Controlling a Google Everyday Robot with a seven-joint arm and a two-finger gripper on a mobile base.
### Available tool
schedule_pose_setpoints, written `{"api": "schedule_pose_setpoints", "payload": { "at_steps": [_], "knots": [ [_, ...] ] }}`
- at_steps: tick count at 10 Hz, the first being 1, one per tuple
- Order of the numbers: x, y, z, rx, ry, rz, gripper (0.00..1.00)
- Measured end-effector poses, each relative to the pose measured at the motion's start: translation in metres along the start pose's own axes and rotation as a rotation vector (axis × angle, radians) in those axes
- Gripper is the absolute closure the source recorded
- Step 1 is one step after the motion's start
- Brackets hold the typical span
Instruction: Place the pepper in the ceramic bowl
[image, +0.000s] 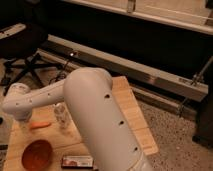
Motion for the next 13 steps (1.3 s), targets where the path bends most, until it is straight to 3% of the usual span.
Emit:
{"api": "schedule_pose_setpoints", "payload": {
  "at_steps": [2, 4, 9, 11, 13],
  "knots": [
    [-0.005, 0.010, 0.020, -0.015, -0.011, 0.004, 0.20],
    [0.002, 0.012, 0.035, -0.022, 0.003, 0.017, 0.23],
    [0.013, 0.009, 0.047, -0.020, 0.063, 0.039, 0.72],
    [0.007, 0.008, 0.045, -0.017, 0.058, 0.029, 0.92],
    [-0.007, 0.000, 0.021, 0.009, 0.026, -0.001, 1.00]
  ]
}}
